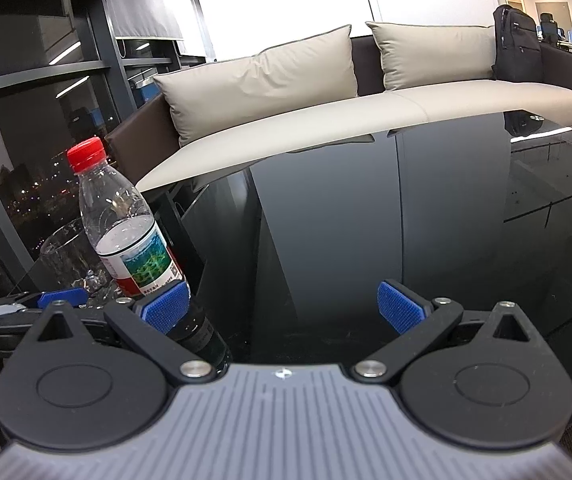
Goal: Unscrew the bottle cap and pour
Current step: 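Move the left gripper toward the red-capped water bottle, then close the left gripper around the water bottle's body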
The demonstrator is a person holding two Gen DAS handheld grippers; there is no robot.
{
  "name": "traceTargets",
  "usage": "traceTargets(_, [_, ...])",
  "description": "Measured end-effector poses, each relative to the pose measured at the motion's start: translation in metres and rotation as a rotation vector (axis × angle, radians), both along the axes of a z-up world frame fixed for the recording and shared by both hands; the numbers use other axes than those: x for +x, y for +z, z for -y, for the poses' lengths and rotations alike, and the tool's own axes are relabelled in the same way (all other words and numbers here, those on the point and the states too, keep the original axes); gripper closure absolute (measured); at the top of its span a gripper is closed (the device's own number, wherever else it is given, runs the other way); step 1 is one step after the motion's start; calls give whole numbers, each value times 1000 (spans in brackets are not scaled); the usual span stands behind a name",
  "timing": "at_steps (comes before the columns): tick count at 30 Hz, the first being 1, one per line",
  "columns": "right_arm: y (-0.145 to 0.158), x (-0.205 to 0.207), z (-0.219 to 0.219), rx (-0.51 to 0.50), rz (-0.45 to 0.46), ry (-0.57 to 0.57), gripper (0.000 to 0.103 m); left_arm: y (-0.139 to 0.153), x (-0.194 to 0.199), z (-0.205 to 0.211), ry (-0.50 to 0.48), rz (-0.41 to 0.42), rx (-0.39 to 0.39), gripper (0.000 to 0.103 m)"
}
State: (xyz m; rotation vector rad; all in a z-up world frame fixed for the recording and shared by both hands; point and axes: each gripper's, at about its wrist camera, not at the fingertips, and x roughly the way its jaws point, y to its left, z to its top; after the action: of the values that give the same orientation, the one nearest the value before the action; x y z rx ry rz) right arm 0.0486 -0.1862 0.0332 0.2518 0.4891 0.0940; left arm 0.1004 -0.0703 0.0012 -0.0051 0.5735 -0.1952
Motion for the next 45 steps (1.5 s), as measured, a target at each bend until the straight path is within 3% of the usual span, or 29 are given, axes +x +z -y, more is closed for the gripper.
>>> traceTargets(34, [3,-5,6,54,8,26,0,-9,25,29,9,32,33,1])
traceTargets(45, [3,-6,7,59,5,28,0,-11,33,26,25,34,22,24])
